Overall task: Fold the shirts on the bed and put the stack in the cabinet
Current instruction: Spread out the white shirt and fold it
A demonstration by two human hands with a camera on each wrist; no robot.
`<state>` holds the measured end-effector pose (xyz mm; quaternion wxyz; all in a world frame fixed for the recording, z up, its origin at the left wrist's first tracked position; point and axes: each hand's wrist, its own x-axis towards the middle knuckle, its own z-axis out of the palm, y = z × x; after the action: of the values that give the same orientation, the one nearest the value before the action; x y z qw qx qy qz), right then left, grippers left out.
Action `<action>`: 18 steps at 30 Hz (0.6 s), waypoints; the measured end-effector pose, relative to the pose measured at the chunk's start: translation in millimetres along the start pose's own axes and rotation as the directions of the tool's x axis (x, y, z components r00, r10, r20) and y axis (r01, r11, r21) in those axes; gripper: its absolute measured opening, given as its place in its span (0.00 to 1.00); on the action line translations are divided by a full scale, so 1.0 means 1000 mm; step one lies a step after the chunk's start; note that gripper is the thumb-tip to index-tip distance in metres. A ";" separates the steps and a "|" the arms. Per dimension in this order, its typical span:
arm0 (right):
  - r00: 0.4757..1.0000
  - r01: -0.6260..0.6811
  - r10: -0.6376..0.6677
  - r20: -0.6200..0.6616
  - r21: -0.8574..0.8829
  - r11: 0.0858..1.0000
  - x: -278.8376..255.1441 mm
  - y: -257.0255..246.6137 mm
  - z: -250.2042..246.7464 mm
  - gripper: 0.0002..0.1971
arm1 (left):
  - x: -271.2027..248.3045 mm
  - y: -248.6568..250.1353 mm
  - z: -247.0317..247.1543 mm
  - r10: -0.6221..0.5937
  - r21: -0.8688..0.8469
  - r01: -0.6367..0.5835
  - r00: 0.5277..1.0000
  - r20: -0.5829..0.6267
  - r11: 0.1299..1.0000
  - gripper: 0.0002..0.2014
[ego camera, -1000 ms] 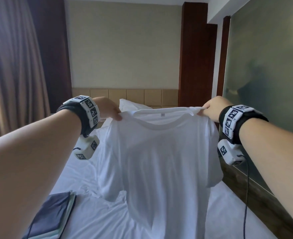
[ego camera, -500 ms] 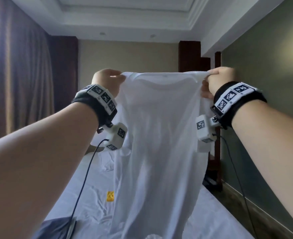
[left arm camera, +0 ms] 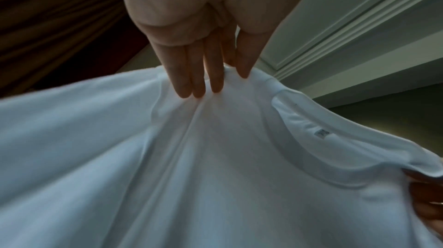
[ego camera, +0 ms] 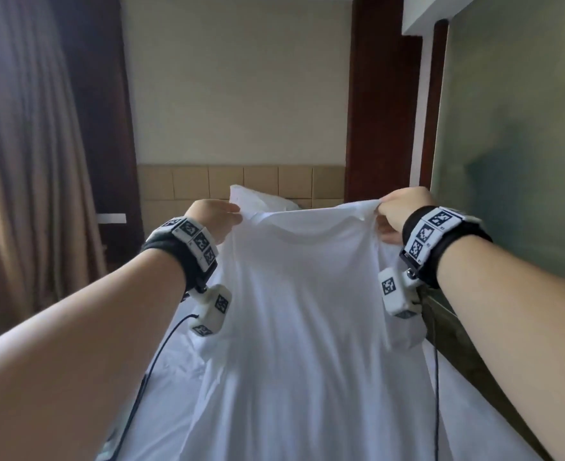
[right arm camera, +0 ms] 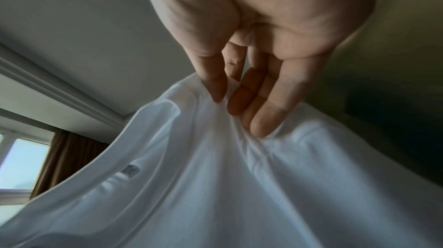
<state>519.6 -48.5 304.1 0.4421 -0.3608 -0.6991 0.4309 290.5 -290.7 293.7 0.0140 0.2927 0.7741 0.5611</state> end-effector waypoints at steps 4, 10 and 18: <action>0.973 -0.192 0.195 0.123 -0.037 0.981 0.016 0.062 0.032 0.06 | 0.018 -0.058 0.038 -0.199 -0.008 0.199 0.978 0.058 0.980 0.11; 0.894 -0.355 0.389 0.222 -0.180 0.918 0.055 0.155 0.084 0.06 | 0.050 -0.145 0.100 -0.363 -0.049 0.374 0.919 0.152 0.926 0.03; 0.853 -0.471 0.483 0.197 -0.108 0.876 0.132 0.267 0.166 0.06 | 0.132 -0.254 0.177 -0.474 -0.007 0.489 0.851 0.226 0.873 0.23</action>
<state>352.3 119.3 59.2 0.2319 -0.4854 -0.6436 0.5444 132.2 -127.6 45.8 0.2479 0.1483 0.7980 0.5290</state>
